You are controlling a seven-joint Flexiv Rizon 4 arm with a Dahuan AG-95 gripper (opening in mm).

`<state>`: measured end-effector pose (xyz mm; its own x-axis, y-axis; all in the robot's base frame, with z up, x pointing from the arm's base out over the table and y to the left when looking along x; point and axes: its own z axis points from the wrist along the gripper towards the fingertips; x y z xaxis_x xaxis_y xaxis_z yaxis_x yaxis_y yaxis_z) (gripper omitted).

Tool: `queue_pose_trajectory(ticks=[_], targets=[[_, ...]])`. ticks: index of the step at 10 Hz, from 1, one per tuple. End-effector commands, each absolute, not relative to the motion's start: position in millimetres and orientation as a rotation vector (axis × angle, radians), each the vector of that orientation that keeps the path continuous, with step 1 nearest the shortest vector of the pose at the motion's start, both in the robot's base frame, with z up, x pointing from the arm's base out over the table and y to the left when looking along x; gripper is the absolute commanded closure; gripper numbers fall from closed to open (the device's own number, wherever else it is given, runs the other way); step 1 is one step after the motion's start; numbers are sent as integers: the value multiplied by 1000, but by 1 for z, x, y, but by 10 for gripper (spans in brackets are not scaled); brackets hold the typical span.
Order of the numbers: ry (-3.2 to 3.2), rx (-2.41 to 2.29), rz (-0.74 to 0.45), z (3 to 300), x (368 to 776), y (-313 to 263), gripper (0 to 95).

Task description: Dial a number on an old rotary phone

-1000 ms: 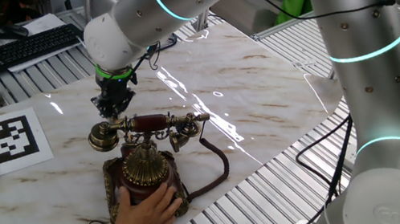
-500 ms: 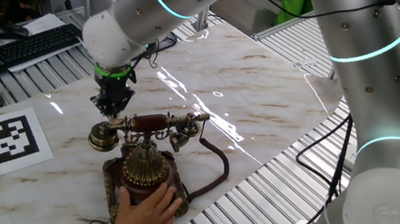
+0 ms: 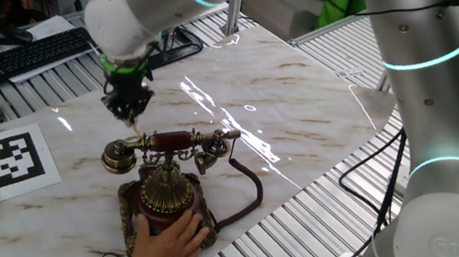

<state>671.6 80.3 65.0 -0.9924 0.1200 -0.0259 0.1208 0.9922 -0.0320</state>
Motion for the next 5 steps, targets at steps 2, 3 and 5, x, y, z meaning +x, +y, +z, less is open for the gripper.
queue_pose_trajectory(ticks=[2, 3, 5], targets=[[3060, 346, -44, 99, 665, 68, 950], [3059, 374, -40, 108, 663, 66, 950], [3065, 430, -38, 126, 646, 62, 950]])
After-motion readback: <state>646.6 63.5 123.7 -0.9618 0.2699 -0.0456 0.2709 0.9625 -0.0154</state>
